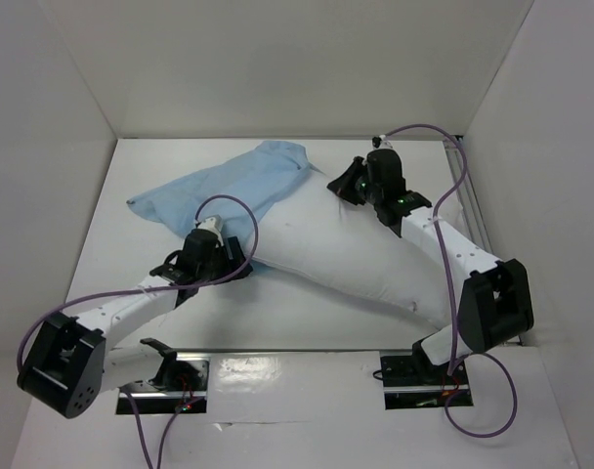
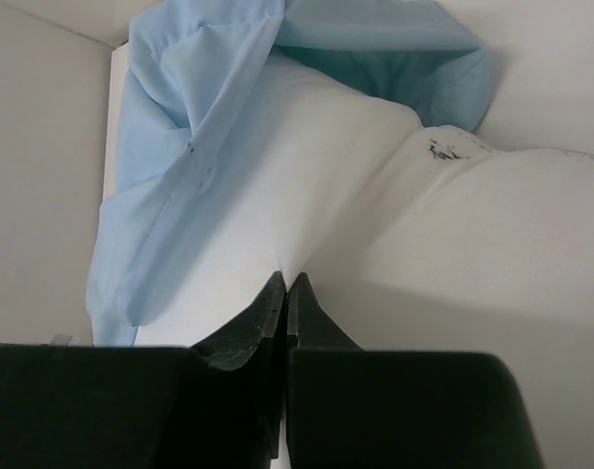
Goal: Put the pillow into the pillowcase
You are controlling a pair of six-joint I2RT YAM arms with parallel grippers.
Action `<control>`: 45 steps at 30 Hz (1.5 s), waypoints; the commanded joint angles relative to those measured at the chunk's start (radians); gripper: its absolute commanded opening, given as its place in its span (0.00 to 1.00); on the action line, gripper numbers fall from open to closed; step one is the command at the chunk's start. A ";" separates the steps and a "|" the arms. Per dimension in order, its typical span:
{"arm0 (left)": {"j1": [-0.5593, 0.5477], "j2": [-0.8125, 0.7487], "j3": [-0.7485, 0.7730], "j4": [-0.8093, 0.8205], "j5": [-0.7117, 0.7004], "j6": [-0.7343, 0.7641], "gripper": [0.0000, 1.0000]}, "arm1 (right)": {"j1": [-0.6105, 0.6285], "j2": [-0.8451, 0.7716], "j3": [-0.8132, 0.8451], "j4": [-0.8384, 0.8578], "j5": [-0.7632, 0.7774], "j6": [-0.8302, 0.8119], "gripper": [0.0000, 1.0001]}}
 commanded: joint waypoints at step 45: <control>-0.326 0.129 0.424 -0.370 0.536 0.146 0.76 | 0.139 0.076 0.022 0.195 0.261 0.173 0.00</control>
